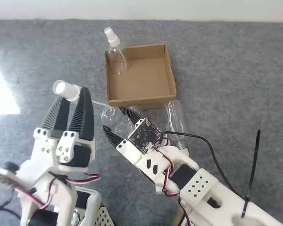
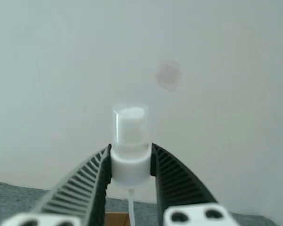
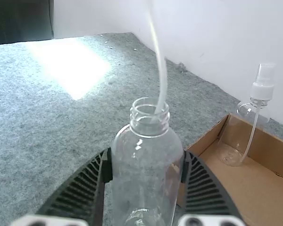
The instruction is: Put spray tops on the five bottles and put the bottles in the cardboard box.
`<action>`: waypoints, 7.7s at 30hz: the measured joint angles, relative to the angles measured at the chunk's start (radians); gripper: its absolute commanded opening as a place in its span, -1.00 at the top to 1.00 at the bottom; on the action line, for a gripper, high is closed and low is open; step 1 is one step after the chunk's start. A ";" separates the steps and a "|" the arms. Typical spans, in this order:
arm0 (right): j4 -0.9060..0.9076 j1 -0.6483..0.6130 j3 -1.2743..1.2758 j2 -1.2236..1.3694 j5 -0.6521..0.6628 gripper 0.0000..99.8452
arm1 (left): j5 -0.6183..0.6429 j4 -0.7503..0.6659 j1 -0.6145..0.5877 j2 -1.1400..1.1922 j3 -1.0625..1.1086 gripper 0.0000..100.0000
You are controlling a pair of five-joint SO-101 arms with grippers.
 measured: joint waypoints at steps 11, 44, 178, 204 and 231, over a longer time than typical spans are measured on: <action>-0.002 0.000 0.000 0.000 0.000 0.82 | -0.021 0.000 0.014 0.002 0.015 0.97; -0.002 0.040 0.037 0.000 0.000 0.82 | -0.126 0.000 0.020 0.009 0.227 0.97; -0.003 0.008 0.084 0.000 0.086 0.82 | -0.379 0.135 -0.098 0.020 0.221 0.89; -0.003 0.012 0.086 0.000 0.094 0.82 | -0.454 0.048 -0.038 0.017 0.319 0.89; -0.003 0.012 0.086 0.000 0.094 0.82 | -0.420 0.081 -0.044 0.018 0.236 0.89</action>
